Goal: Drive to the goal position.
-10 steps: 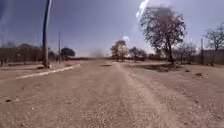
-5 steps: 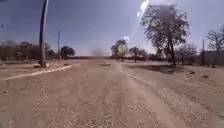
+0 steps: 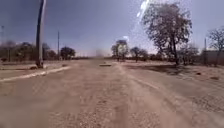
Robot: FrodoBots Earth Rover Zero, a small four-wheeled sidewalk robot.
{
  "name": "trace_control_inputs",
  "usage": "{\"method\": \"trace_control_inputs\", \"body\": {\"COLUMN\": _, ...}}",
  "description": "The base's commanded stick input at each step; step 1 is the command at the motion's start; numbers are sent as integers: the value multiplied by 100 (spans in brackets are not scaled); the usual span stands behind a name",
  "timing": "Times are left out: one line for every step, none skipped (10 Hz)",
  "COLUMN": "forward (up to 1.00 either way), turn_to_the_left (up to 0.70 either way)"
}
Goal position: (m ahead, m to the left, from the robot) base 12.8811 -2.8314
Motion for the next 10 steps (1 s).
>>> {"method": "trace_control_inputs", "body": {"forward": 100, "turn_to_the_left": -27}}
{"method": "trace_control_inputs", "body": {"forward": 100, "turn_to_the_left": -27}}
{"method": "trace_control_inputs", "body": {"forward": 100, "turn_to_the_left": -27}}
{"method": "trace_control_inputs", "body": {"forward": 100, "turn_to_the_left": -22}}
{"method": "trace_control_inputs", "body": {"forward": 100, "turn_to_the_left": -10}}
{"method": "trace_control_inputs", "body": {"forward": 100, "turn_to_the_left": 0}}
{"method": "trace_control_inputs", "body": {"forward": 100, "turn_to_the_left": 0}}
{"method": "trace_control_inputs", "body": {"forward": 100, "turn_to_the_left": 0}}
{"method": "trace_control_inputs", "body": {"forward": 100, "turn_to_the_left": 0}}
{"method": "trace_control_inputs", "body": {"forward": 100, "turn_to_the_left": 0}}
